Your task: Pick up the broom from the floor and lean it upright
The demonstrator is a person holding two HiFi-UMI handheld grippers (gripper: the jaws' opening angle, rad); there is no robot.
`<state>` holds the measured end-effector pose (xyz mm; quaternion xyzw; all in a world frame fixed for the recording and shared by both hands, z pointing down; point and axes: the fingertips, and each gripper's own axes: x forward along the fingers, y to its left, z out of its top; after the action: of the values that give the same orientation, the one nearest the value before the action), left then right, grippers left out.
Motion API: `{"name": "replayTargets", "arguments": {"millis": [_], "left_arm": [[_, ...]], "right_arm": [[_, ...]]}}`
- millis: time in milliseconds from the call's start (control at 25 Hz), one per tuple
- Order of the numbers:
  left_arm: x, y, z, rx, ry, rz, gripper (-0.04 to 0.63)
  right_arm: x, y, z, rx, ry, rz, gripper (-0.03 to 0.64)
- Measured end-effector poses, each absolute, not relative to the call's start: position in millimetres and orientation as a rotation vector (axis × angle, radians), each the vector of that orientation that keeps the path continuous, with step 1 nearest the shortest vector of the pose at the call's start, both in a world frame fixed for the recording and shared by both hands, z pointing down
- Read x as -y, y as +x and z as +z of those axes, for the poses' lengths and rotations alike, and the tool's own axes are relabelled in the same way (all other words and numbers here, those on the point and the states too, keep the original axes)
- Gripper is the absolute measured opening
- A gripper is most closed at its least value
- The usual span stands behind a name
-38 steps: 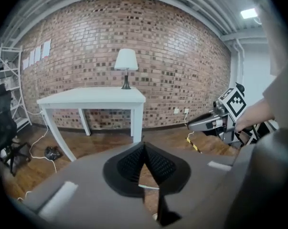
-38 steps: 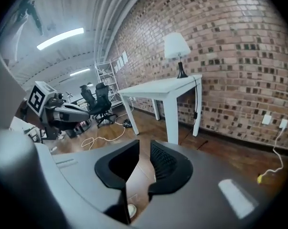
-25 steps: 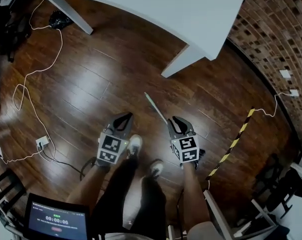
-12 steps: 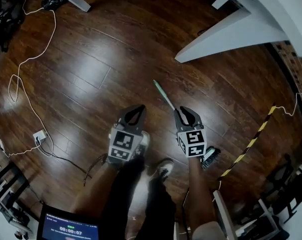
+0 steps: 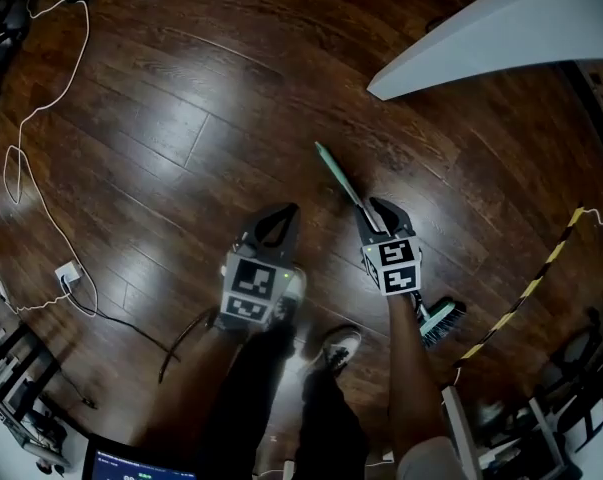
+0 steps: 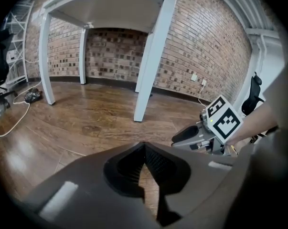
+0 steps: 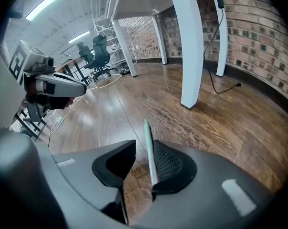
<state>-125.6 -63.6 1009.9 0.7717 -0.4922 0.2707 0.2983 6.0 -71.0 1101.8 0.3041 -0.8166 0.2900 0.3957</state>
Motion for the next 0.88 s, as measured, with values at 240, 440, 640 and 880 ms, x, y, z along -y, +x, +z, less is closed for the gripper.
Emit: {"name": "replayTargets", "arguments": {"millis": [240, 440, 640, 880], "left_arm": [[55, -131, 1044, 1.297, 2.022, 0.721, 0.002], [44, -129, 1045, 1.273, 2.024, 0.715, 0.002], [37, -131, 1049, 1.262, 2.012, 0.729, 0.002], [37, -127, 1051, 1.251, 2.012, 0.736, 0.002]], "right_arm": [[57, 2, 1176, 1.938, 0.629, 0.629, 0.144], [52, -4, 1209, 1.824, 0.521, 0.534, 0.15], [42, 4, 1231, 1.681, 0.415, 0.504, 0.134], [38, 8, 1235, 1.644, 0.348, 0.445, 0.124]]}}
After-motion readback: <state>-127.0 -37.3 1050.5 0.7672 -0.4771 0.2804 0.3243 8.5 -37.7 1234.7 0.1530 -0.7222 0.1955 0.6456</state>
